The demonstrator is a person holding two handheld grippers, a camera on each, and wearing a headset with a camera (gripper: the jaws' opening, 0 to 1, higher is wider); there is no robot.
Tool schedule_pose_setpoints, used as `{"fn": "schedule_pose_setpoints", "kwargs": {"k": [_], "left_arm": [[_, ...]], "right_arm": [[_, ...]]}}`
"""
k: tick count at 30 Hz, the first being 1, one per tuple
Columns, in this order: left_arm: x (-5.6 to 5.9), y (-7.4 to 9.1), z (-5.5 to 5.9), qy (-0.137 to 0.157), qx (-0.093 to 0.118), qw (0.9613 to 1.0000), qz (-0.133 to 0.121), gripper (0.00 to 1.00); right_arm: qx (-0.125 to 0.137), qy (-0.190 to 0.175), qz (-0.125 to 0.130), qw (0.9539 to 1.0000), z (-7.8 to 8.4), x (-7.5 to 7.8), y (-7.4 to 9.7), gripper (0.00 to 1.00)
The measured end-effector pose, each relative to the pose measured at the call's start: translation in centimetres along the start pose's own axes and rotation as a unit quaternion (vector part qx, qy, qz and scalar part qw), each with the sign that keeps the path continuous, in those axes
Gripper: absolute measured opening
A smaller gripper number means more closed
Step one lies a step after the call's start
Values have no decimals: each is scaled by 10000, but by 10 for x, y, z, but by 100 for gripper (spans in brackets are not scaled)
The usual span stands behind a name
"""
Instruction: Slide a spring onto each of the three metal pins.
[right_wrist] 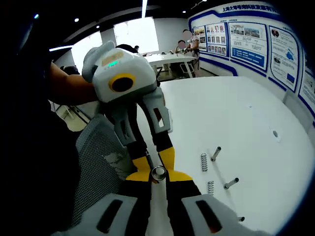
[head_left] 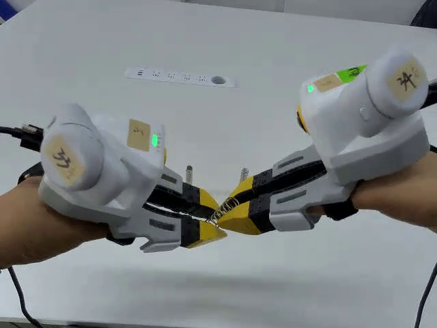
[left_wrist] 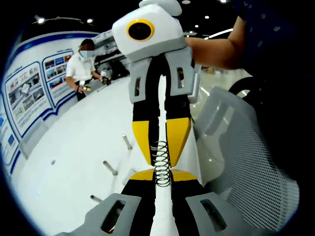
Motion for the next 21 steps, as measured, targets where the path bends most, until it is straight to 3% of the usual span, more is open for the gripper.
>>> {"fn": "schedule_pose_setpoints", "kwargs": {"k": [7, 21], "left_arm": [[1, -5, 9, 22, -322, 9995, -5, 10], [1, -5, 11, 215, -247, 9995, -18, 9]], "right_arm": [[-313, 276, -3, 9991, 6, -2, -7, 12], [-453, 424, -17, 9981, 7, 3, -9, 12]]}}
Point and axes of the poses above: the centre of the closed fingertips' face, and the gripper's own axes: y roughly backward along the fingers, x roughly to its right, z roughly out of its underside, the point moved 5 cm from there along y, roughly backward along the fingers, and after that the axes turned 1 degree about x, right-handed, at the moved point
